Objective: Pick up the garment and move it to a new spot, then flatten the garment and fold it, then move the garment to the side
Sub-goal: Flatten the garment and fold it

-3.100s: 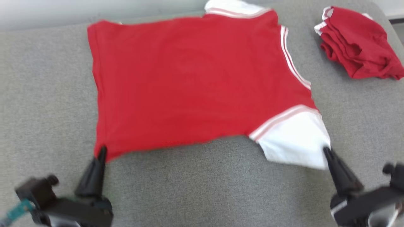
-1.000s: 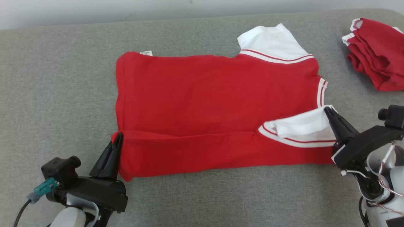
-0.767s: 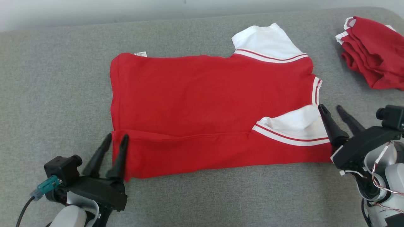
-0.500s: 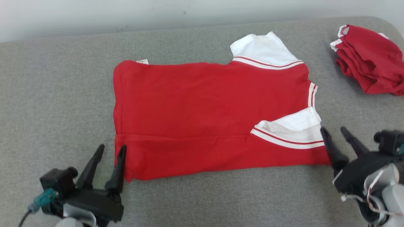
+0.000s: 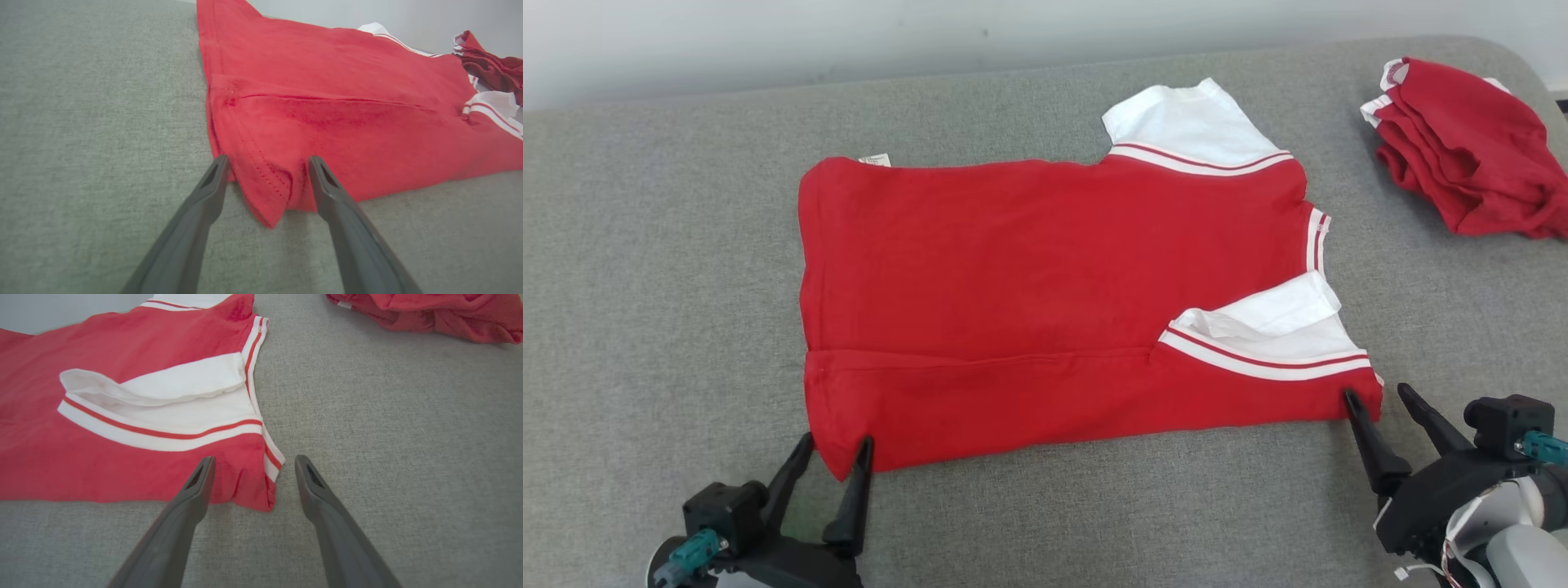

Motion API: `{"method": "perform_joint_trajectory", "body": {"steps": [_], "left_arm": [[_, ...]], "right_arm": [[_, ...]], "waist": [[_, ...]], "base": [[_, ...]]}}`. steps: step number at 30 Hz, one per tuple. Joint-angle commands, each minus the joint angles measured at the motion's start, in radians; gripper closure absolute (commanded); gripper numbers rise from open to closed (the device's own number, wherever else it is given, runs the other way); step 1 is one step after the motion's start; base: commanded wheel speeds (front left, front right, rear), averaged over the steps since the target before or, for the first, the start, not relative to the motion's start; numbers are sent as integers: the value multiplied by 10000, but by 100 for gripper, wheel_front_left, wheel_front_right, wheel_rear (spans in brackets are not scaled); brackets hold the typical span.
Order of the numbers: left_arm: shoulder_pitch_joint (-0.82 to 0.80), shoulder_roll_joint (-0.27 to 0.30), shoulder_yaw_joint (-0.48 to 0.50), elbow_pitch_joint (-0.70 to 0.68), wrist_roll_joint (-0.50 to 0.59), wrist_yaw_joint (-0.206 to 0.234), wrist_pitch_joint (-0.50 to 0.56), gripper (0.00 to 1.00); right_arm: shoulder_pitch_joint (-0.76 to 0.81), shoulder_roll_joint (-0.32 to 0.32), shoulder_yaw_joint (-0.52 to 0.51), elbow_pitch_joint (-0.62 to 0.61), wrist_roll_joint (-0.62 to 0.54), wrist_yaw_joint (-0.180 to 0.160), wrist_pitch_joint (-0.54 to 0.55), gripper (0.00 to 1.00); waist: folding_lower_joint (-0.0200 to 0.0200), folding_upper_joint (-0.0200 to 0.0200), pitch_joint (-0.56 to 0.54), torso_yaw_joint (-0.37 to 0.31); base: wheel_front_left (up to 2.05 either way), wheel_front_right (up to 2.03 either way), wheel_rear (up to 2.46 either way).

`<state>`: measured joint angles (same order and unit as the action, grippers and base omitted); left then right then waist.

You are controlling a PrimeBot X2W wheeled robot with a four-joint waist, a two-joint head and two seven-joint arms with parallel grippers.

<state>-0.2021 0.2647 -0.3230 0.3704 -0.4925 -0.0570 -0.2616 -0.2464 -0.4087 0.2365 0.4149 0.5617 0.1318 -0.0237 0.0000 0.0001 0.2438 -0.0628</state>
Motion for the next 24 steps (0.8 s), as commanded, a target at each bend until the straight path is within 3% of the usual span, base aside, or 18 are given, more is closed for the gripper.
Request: {"method": "perform_joint_trajectory", "body": {"steps": [1,7,8,9,10,11,18,24], "left_arm": [[-162,43,80,99,29,36,-38,0],[-435,-18,160,636,-51,-52,-18,0],[-477,-75,209,696,-131,-105,-18,0],[-530,-103,241,740,-157,-114,-18,25],[-568,-121,273,786,-175,-161,-18,75],[-578,-130,287,822,-173,-195,-18,100],[-78,9,328,541,-232,-315,-22,100],[611,148,314,-142,-377,-308,137,100]], "right_arm": [[-183,128,17,162,-48,-30,-85,0],[-568,444,281,905,-65,-30,-196,0],[-650,508,332,1052,-2,-30,-206,19],[-712,553,387,1174,37,-30,-249,80],[-765,604,438,1295,91,-30,-296,100],[-801,635,464,1409,131,-30,-383,100],[-692,453,468,1881,580,-30,-1135,100],[120,218,414,1296,935,-30,-1195,100]], "waist": [[0,-1,109,-56],[0,-1,259,-34],[0,-1,277,-29],[0,-1,290,-27],[0,-1,291,-22],[0,-1,280,-16],[0,-1,-397,103],[0,-1,-1043,287]], "base": [[0,0,0],[0,0,0],[0,0,0],[0,0,0],[0,0,0],[0,0,0],[0,0,0],[0,0,0]]}}
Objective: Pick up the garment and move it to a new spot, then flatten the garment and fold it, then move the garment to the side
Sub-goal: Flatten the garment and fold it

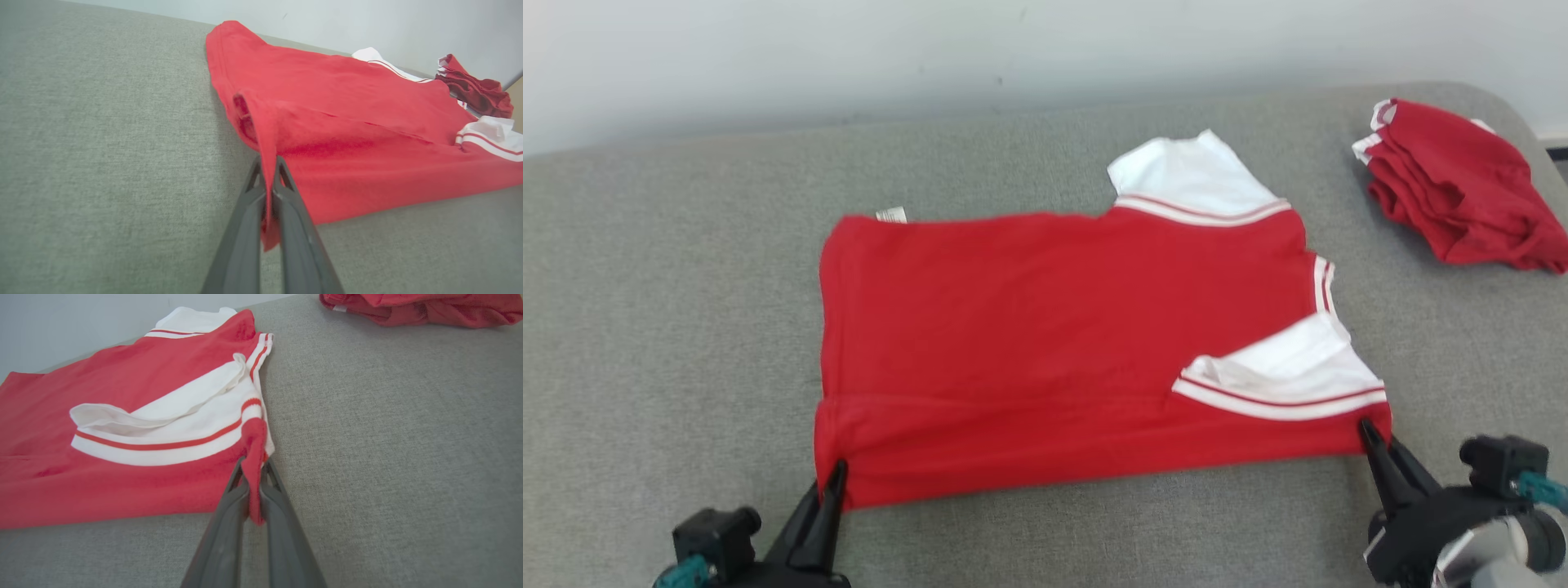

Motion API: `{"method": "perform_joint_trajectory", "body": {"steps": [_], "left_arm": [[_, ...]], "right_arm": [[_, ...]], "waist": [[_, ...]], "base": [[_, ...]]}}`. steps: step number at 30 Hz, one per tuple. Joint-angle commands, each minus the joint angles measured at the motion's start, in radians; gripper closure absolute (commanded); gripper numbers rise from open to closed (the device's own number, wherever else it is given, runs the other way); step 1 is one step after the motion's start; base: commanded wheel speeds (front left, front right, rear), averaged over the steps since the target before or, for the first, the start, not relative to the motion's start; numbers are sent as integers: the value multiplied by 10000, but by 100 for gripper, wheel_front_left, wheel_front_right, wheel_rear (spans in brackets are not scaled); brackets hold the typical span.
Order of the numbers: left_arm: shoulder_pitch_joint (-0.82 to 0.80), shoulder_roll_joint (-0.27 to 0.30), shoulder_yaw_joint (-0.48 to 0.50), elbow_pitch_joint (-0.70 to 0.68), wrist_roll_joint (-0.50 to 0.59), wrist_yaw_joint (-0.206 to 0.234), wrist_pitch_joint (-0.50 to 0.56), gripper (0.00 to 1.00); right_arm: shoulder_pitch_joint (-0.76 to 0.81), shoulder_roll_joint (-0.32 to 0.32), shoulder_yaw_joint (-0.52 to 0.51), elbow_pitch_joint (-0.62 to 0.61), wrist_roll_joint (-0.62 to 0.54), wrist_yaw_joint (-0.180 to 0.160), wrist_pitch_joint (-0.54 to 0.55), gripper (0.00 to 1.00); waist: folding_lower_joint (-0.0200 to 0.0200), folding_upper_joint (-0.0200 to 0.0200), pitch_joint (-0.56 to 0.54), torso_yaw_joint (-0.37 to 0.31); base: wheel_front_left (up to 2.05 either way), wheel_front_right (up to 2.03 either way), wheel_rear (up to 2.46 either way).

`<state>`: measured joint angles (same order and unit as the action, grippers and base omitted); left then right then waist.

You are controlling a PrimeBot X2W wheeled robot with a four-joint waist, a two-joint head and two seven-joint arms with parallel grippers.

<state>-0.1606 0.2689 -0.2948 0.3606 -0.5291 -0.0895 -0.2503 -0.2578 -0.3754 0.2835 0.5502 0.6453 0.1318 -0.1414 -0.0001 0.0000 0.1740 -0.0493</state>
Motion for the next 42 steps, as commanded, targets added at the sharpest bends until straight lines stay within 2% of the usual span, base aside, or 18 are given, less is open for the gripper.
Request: {"method": "perform_joint_trajectory", "body": {"steps": [1,7,13,14,15,16,24,29,37,42], "left_arm": [[377,81,-5,-212,-23,86,80,100],[1566,75,107,-1009,-311,502,245,100],[2359,-57,37,-1325,-322,785,181,100],[2430,-94,-3,-1332,-282,831,173,24],[2430,-94,-3,-1332,-282,831,173,24],[2455,-115,-116,-1319,-163,874,158,0],[2132,-210,173,-1578,42,1037,-70,0],[1764,-364,694,-1955,508,1319,-147,0],[1313,-786,1802,-2585,1406,1234,-149,0],[1257,-777,2257,-2809,2237,1355,-151,0]], "right_arm": [[449,-146,-111,-239,134,-30,27,100],[1993,-307,-719,-1469,38,-31,436,100],[3192,240,-1365,-2452,-176,-31,1027,100],[3292,326,-1474,-2570,-269,-31,1106,71],[3292,326,-1474,-2570,-269,-31,1106,71],[3428,496,-1657,-2720,-440,-31,1240,0],[3226,942,-2280,-3557,-1158,-30,1180,0],[2877,1303,-2481,-4073,-1687,-30,575,0],[2310,1853,-2285,-4389,-2656,-30,-429,0],[1995,2150,-2153,-4393,-3386,-30,-834,0]], "waist": [[1,0,-447,181],[1,0,-774,236],[1,0,-930,232],[1,0,-952,229],[1,0,-952,229],[1,0,-993,226],[1,0,-1187,178],[1,0,-1286,197],[1,0,-1315,213],[1,0,-1282,169]], "base": [[0,0,0],[0,0,0],[0,0,0],[0,0,0],[0,0,0],[0,0,0],[0,0,0],[0,0,0],[0,0,0],[0,0,0]]}}
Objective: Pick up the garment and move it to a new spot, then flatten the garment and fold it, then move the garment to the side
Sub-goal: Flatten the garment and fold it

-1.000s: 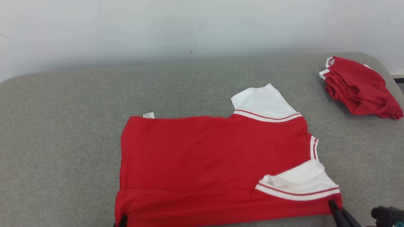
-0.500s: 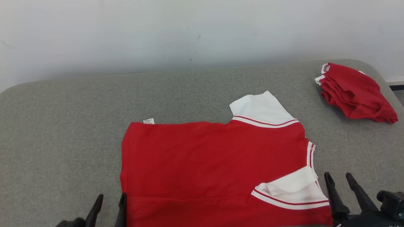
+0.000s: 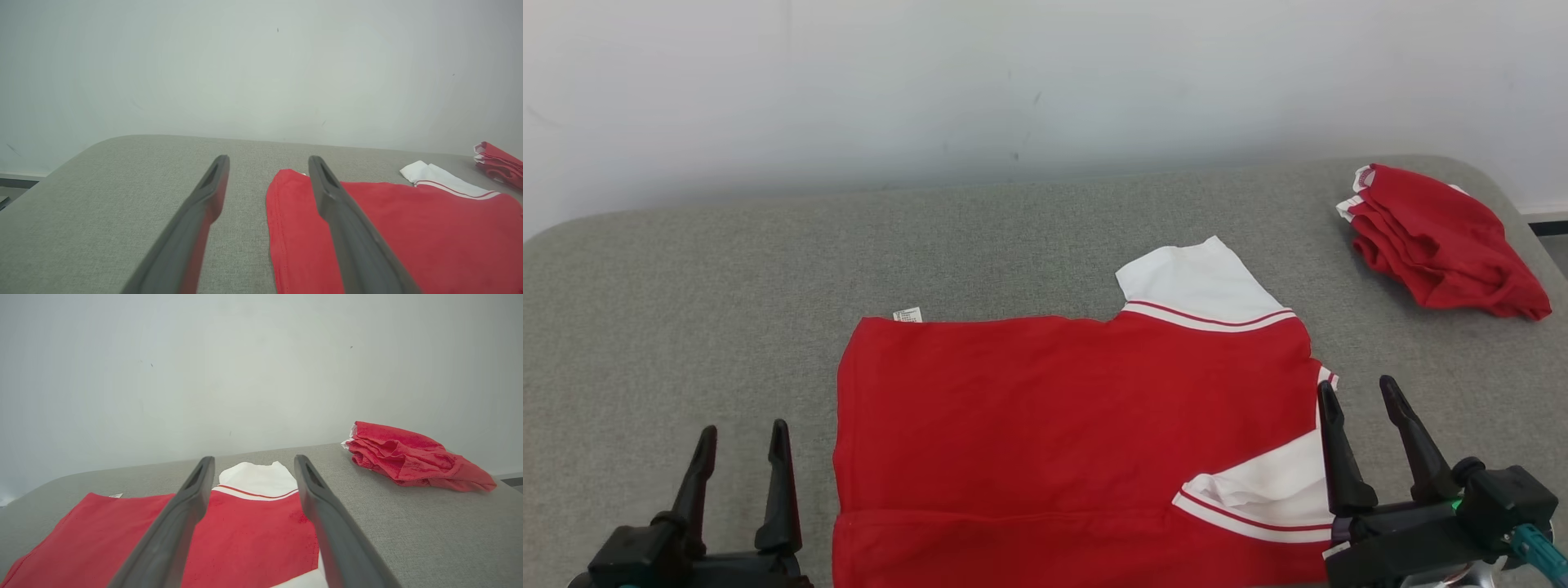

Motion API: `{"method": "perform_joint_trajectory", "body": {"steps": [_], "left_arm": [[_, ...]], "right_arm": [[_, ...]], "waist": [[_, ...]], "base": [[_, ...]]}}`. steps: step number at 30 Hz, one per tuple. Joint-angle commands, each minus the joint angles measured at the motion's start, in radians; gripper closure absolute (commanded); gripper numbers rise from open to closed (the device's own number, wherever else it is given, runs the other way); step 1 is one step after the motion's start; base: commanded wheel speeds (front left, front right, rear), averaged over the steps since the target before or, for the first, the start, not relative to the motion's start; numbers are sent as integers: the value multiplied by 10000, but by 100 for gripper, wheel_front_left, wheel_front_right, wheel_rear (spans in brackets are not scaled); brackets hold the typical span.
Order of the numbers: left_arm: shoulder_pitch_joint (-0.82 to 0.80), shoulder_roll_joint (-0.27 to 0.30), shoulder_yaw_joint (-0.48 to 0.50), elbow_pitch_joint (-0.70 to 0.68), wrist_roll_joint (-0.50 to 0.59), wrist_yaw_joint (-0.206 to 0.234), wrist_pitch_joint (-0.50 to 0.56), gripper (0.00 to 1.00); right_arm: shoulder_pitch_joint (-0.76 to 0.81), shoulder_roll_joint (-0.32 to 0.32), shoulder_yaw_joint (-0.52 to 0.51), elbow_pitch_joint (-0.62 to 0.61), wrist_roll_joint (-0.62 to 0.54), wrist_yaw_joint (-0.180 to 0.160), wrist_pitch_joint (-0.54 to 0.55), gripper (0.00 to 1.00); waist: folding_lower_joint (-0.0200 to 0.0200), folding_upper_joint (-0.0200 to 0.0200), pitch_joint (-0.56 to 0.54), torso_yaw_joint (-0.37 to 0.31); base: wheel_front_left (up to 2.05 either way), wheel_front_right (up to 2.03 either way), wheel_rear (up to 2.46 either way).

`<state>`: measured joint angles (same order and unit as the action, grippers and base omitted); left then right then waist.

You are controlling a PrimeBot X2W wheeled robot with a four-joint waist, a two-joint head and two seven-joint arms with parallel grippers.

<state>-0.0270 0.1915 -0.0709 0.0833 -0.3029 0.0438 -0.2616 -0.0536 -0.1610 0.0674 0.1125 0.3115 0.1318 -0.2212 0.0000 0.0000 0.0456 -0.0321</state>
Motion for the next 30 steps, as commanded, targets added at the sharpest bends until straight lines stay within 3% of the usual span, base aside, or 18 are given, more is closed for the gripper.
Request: {"method": "perform_joint_trajectory", "body": {"steps": [1,14,30], "left_arm": [[-36,-97,129,-88,21,43,-38,0],[396,-438,664,-109,634,-693,-40,0],[688,-862,1022,246,1034,-1100,-39,0]], "right_arm": [[-96,39,17,-12,-178,-30,-100,0],[514,323,123,-29,-847,-30,-350,0],[1093,382,25,151,-1016,-30,-426,0]], "waist": [[0,0,6,-1],[0,0,-240,484],[0,0,-409,558]], "base": [[0,0,0],[0,0,0],[0,0,0]]}}
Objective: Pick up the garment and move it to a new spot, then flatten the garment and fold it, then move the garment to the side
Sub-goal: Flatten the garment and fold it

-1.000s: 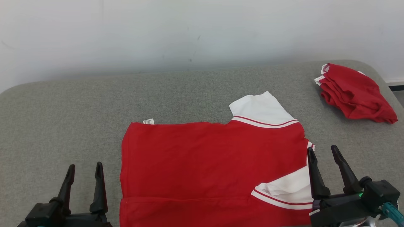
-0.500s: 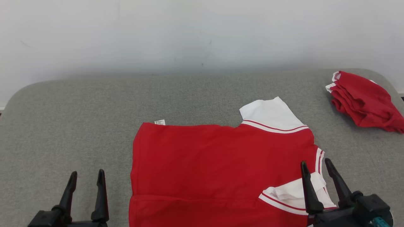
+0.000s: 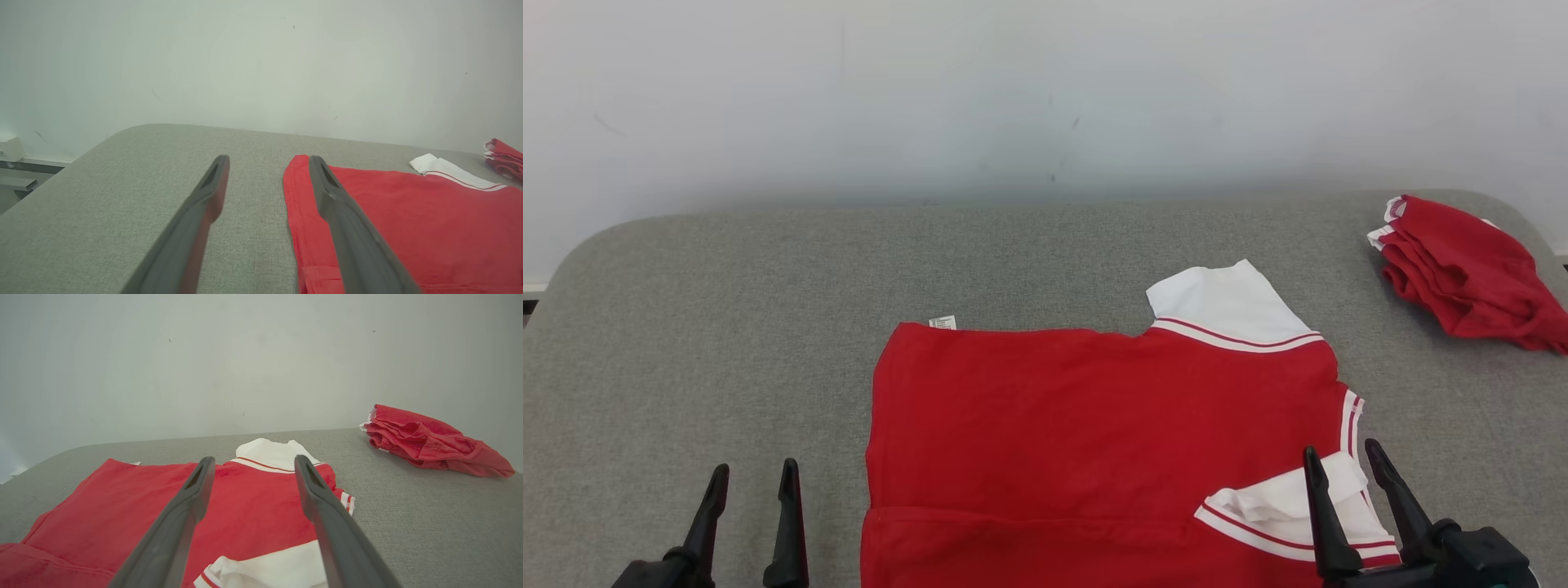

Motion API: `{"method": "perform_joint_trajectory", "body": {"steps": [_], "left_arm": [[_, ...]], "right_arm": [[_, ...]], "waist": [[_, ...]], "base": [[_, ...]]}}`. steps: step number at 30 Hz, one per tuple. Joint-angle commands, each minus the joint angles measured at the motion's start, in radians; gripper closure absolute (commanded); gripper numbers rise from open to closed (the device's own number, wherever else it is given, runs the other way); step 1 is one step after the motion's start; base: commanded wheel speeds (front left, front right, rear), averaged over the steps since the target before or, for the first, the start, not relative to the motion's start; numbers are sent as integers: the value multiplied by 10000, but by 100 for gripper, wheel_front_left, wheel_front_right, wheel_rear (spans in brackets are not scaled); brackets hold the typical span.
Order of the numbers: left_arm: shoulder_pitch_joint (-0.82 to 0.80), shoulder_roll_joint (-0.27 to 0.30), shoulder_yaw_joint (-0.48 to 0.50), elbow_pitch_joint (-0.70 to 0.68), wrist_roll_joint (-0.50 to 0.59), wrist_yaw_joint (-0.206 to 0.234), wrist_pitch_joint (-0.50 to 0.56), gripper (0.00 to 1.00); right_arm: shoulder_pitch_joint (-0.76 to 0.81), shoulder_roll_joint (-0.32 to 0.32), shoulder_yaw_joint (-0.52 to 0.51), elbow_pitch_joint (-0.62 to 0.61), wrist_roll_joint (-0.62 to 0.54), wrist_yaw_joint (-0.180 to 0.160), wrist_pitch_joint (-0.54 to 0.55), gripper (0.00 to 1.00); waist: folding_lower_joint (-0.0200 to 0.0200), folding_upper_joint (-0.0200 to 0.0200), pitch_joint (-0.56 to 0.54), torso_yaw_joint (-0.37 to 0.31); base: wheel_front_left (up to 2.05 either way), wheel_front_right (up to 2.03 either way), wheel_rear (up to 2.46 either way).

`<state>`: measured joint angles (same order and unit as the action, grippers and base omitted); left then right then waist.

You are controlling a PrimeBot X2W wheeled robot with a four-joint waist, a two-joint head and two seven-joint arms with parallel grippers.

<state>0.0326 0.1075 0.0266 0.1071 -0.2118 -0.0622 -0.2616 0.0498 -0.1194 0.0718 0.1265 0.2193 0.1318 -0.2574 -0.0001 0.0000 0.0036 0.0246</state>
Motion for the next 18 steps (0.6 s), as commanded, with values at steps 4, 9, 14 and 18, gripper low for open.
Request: {"method": "perform_joint_trajectory", "body": {"steps": [4,9,14,18], "left_arm": [[54,-94,110,36,162,-101,-39,0],[-378,-15,23,407,48,-285,-37,0],[-1610,501,-201,895,-191,-524,164,0],[-2859,979,-568,1111,-450,-612,737,0]], "right_arm": [[35,-36,-38,62,-95,-30,-55,0],[-243,-159,-124,242,-90,-30,-21,0],[-1323,-582,-349,494,-62,-30,417,0],[-2465,-1017,-381,754,91,-30,893,0]], "waist": [[1,0,91,-34],[1,0,313,-21],[1,0,961,-32],[1,0,1631,-29]], "base": [[0,0,0],[0,0,0],[0,0,0],[0,0,0]]}}
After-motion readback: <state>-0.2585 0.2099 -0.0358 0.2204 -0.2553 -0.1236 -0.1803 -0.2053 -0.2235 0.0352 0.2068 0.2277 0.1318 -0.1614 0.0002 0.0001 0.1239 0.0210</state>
